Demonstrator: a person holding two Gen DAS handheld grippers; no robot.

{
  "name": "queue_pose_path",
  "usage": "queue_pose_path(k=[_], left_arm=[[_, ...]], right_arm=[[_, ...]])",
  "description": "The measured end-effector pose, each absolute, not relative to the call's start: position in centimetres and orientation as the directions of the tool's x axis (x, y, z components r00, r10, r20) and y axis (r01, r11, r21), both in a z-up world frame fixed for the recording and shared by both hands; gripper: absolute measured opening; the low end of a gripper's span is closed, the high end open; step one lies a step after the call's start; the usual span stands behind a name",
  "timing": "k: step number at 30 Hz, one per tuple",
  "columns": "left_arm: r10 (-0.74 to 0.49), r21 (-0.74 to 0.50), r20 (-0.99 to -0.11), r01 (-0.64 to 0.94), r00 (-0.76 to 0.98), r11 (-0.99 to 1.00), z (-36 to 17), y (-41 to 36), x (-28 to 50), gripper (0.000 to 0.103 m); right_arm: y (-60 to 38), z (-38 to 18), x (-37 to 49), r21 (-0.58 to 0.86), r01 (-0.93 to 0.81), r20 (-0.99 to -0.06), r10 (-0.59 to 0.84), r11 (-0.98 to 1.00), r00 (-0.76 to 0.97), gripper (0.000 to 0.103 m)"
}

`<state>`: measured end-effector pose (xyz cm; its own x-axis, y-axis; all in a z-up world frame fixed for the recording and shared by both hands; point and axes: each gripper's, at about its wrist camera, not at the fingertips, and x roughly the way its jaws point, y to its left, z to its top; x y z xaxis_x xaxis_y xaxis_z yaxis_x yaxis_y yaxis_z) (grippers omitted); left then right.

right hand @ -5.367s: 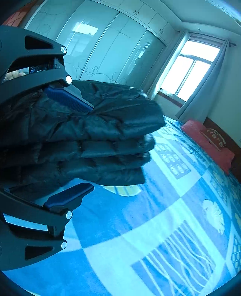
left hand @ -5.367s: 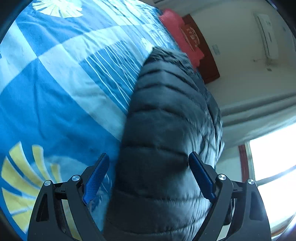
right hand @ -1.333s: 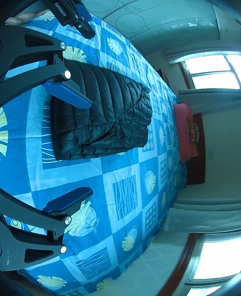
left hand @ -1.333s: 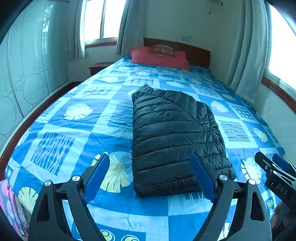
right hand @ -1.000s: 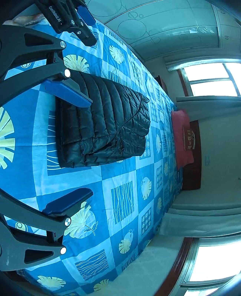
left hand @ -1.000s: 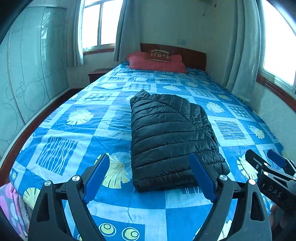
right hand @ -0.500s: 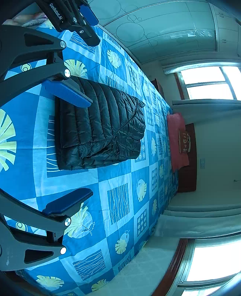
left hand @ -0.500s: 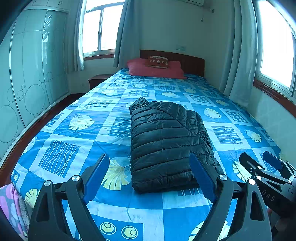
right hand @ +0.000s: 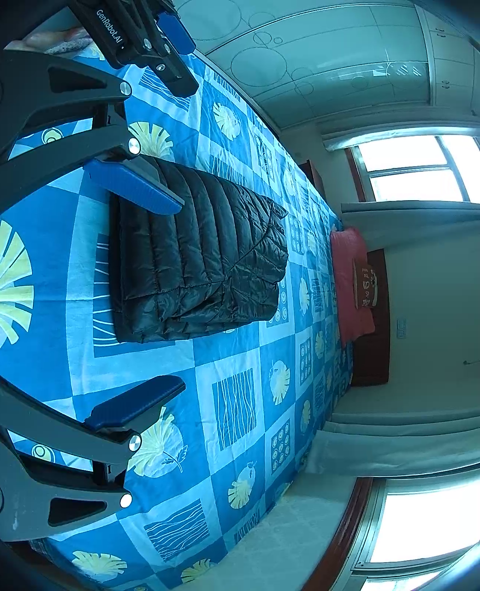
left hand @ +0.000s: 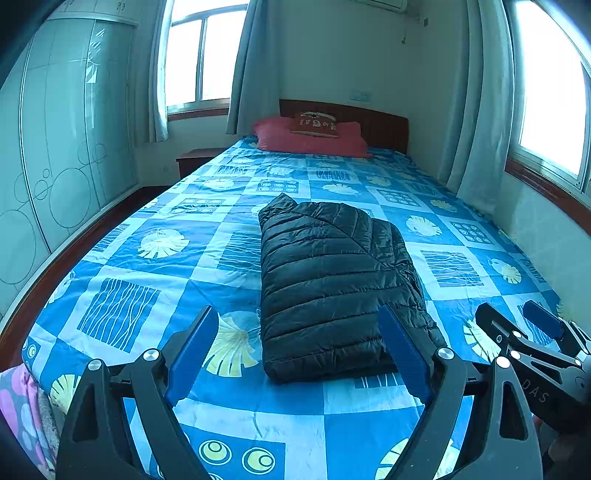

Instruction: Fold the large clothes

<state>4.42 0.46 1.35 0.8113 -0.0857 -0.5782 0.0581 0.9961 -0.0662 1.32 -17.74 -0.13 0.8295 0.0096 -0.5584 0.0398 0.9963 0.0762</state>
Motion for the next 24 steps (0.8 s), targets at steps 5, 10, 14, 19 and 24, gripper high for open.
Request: queue_pose_path(k=[5, 10, 14, 19, 24], left_arm=[[-0.086, -0.067, -0.578, 0.058, 0.811, 0.996, 1.29, 0.56, 4.43, 0.087], [-0.088, -0.067, -0.578, 0.06, 0.811, 0.996, 1.31, 0.53, 4.42, 0.087], [-0.087, -0.067, -0.578, 0.059, 0.811, 0.996, 1.27, 0.55, 4.41, 0.087], [-0.087, -0.072, -0.582, 0.055, 0.808, 0.996, 1.25, 0.59, 4.26, 0.087], [-0.087, -0.072, -0.582, 0.055, 0.808, 0.996, 1.2, 0.58, 4.21, 0.087]], right_arm=[[-17.51, -0.13, 1.31, 0.076, 0.036, -0.555, 0.012, 0.996, 0.831, 0.089], [-17.5, -0.15, 1.27, 0.076, 0.036, -0.555, 0.012, 0.996, 0.832, 0.089], [-17.49, -0.15, 1.27, 0.078, 0.034, -0.554, 0.014, 0.996, 0.833, 0.089], [-17.34, -0.16, 1.26, 0.077, 0.033, -0.554, 0.015, 0.996, 0.832, 0.089], [-17.28, -0.17, 1.26, 0.077, 0.034, -0.554, 0.014, 0.996, 0.833, 0.089]])
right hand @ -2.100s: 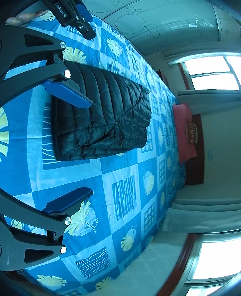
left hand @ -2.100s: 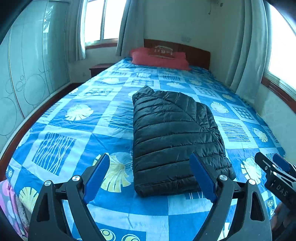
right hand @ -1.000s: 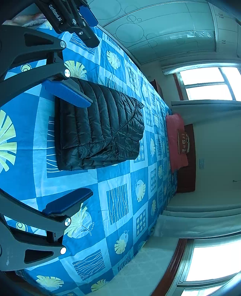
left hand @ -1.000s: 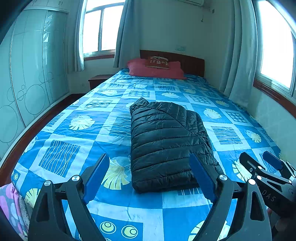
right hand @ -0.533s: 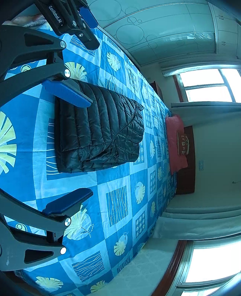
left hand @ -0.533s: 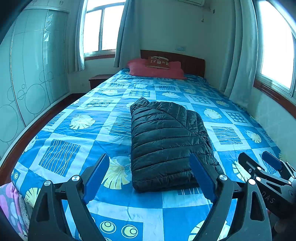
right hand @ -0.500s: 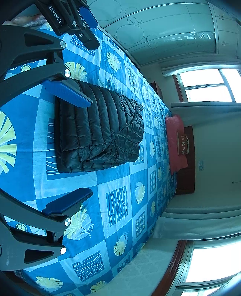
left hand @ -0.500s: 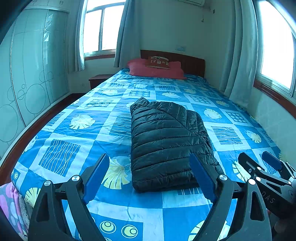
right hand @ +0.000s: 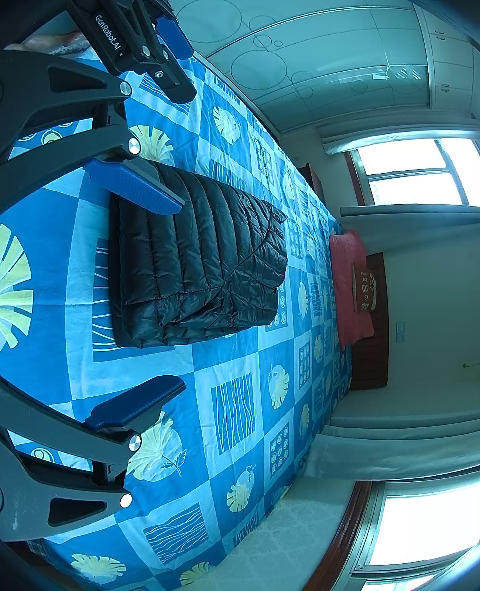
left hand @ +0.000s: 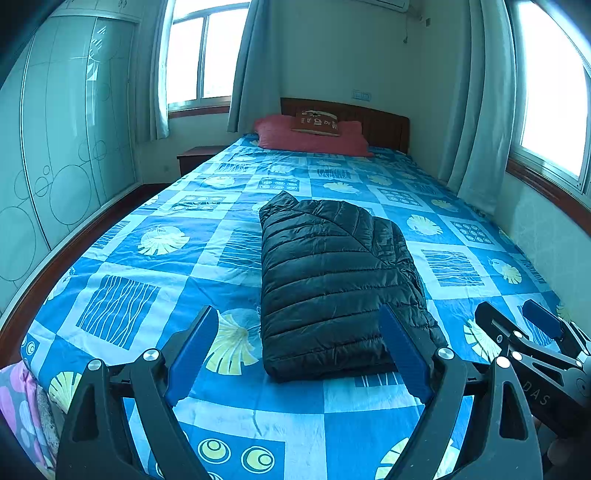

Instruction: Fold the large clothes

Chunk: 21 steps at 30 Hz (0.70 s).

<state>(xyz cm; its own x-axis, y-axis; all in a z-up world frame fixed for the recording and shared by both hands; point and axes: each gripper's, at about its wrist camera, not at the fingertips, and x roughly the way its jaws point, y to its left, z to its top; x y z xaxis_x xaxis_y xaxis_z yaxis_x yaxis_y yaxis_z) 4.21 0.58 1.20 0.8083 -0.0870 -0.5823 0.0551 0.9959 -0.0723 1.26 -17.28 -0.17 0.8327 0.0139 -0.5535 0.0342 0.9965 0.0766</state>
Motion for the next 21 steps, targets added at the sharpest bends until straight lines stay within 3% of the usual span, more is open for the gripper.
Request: queue_pose_path(k=[21], left_arm=[[-0.084, -0.073, -0.583, 0.051, 0.808, 0.996, 1.09, 0.65, 4.13, 0.087]], right_arm=[[-16.64, -0.3, 1.42, 0.076, 0.028, -0.555, 0.019, 0.997, 0.831, 0.089]])
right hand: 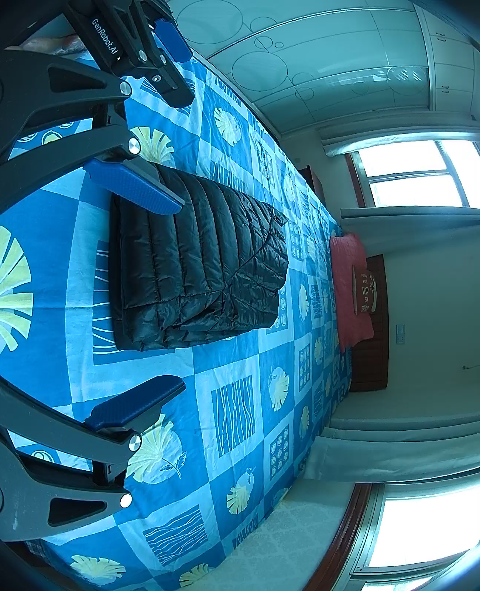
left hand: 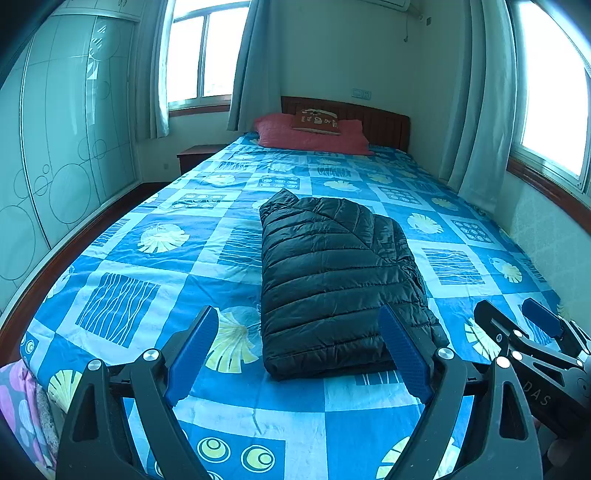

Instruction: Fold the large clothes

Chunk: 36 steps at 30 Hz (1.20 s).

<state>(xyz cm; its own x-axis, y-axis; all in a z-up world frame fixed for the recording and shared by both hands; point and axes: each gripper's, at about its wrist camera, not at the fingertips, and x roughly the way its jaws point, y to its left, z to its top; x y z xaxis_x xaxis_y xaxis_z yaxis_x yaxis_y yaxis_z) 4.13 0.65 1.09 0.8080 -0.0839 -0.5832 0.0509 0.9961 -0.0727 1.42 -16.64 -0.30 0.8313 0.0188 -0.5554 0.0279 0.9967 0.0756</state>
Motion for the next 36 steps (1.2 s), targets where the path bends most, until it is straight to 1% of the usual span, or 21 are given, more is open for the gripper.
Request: queue_pose_path(k=[10, 13, 15, 19, 23, 28, 32, 36], left_arm=[[-0.068, -0.058, -0.587, 0.042, 0.807, 0.997, 0.7, 0.5, 4.1, 0.087], [-0.065, -0.055, -0.596, 0.039, 0.8, 0.998, 0.6, 0.6, 4.4, 0.087], [-0.041, -0.044, -0.611, 0.018, 0.791, 0.999, 0.5, 0.5, 4.5, 0.087], [-0.056, -0.053, -0.6, 0.03, 0.798, 0.998, 0.7, 0.5, 4.7, 0.087], [-0.056, -0.034, -0.584, 0.044, 0.81, 0.998, 1.2, 0.2, 4.9, 0.087], [-0.073, -0.046, -0.59, 0.056, 0.804, 0.997, 1.1, 0.2, 5.6, 0.087], [-0.017, -0.029, -0.58, 0.0, 0.814, 1.0, 0.6, 0.4, 5.8, 0.087], [-0.021, -0.027, -0.578, 0.007, 0.816, 1.0, 0.1, 0.6, 6.3, 0.087]], right_arm=[[-16.5, -0.4, 1.6, 0.077, 0.026, -0.556, 0.021, 0.997, 0.831, 0.089], [-16.4, -0.4, 1.6, 0.077, 0.025, -0.555, 0.022, 0.997, 0.831, 0.089], [-16.4, -0.4, 1.6, 0.076, 0.026, -0.555, 0.021, 0.997, 0.831, 0.089], [-16.4, -0.6, 1.7, 0.078, 0.025, -0.556, 0.022, 0.997, 0.831, 0.089], [-16.4, -0.7, 1.9, 0.079, 0.025, -0.556, 0.023, 0.997, 0.831, 0.089], [-16.5, -1.0, 2.1, 0.081, 0.024, -0.56, 0.026, 0.996, 0.828, 0.089], [-16.7, -1.4, 2.5, 0.086, 0.025, -0.567, 0.028, 0.996, 0.823, 0.089], [-17.2, -1.8, 2.8, 0.091, 0.025, -0.575, 0.032, 0.996, 0.818, 0.089]])
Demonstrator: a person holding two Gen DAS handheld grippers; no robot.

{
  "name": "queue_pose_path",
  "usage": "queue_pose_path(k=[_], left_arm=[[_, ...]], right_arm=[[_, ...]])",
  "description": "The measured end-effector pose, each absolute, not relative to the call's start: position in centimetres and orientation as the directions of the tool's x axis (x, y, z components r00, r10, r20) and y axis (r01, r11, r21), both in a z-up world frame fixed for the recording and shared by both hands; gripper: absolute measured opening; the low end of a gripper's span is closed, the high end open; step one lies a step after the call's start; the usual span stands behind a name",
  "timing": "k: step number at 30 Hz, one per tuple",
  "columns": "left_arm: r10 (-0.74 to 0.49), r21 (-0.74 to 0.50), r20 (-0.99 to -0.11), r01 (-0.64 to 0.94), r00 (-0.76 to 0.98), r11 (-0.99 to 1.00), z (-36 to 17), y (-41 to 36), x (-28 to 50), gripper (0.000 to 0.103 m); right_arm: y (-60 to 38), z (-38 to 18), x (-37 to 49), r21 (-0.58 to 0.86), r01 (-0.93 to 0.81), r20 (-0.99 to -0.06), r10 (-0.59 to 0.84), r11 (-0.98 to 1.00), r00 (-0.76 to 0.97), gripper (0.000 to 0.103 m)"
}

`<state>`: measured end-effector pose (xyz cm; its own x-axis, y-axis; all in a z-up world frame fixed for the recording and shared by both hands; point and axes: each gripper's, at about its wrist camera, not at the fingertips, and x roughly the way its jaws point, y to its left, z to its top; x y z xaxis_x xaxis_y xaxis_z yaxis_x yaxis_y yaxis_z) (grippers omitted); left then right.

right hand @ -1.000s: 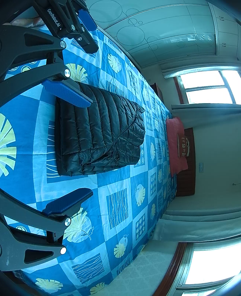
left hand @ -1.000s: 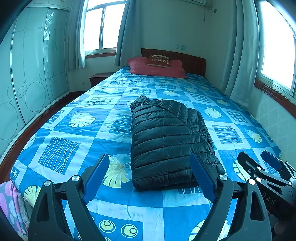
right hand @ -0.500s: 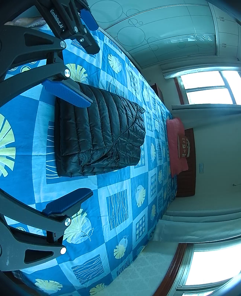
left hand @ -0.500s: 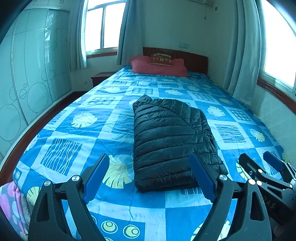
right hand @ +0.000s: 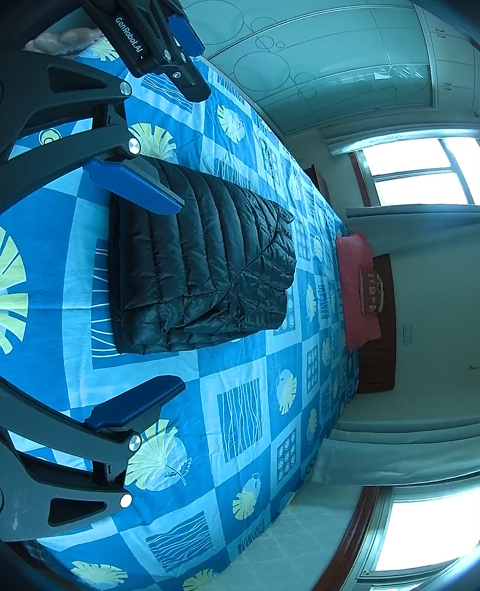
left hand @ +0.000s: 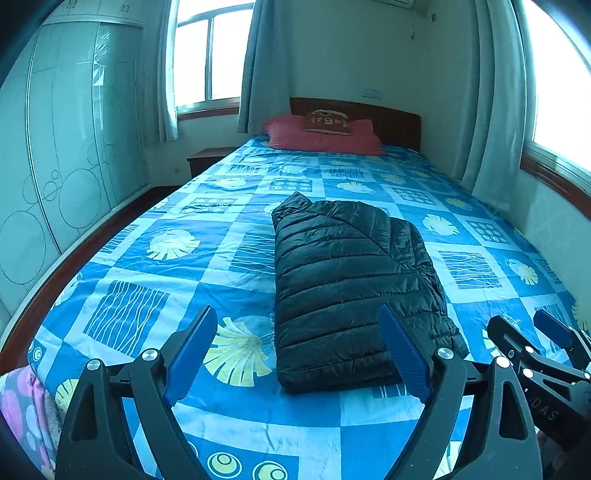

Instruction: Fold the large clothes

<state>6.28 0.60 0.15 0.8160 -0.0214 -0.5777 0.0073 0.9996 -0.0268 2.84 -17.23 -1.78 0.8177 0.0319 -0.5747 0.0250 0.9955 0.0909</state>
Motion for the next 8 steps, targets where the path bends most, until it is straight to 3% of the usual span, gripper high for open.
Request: queue_pose_path(k=[4, 8], left_arm=[[0.003, -0.012, -0.566, -0.012, 0.824, 1.0, -0.6, 0.9, 6.9, 0.087], [-0.007, -0.05, -0.658, -0.035, 0.753, 0.998, -3.0, 2.7, 9.3, 0.088]], right_arm=[[-17.7, -2.2, 3.3, 0.097, 0.029, -0.578, 0.033, 0.995, 0.815, 0.089], [-19.5, -2.9, 4.1, 0.096, 0.069, -0.582, 0.0, 0.993, 0.813, 0.089]])
